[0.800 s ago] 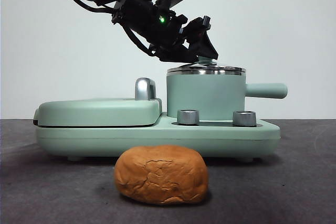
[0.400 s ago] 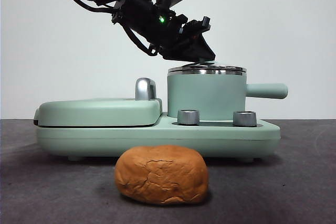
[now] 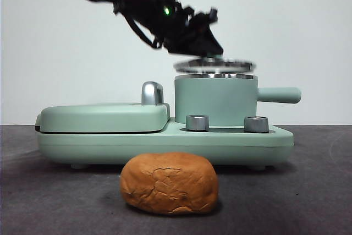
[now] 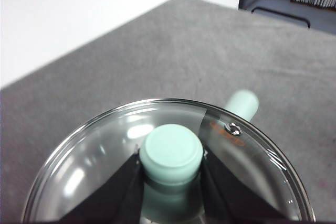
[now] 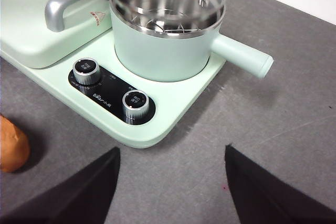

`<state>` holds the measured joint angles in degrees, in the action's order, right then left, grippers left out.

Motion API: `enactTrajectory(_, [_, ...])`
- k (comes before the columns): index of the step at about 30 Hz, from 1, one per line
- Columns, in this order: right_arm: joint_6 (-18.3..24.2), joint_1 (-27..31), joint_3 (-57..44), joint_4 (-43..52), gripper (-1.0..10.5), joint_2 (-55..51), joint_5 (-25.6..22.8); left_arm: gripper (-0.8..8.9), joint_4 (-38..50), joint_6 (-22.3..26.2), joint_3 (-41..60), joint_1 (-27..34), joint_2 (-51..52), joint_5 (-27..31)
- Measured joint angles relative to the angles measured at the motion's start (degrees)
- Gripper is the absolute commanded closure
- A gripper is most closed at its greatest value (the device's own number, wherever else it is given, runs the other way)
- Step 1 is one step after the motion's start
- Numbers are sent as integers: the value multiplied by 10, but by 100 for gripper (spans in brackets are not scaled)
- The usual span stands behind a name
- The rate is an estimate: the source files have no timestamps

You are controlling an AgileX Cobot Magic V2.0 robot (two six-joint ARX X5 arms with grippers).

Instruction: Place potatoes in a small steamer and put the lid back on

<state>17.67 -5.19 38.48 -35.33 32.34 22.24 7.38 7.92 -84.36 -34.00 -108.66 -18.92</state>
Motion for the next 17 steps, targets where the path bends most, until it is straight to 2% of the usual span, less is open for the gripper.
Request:
enactTrajectory(5, [0,0,0,0,630,0,0,805,-34,0,0,2,61,0])
enactTrajectory(12, [0,-1,0,-19,630,0,0,804,-158,-2,0,28,132,0])
enactTrajectory(17, [3,-26,0,-19,630,0,-1,804,-231,0,10,52,183,0])
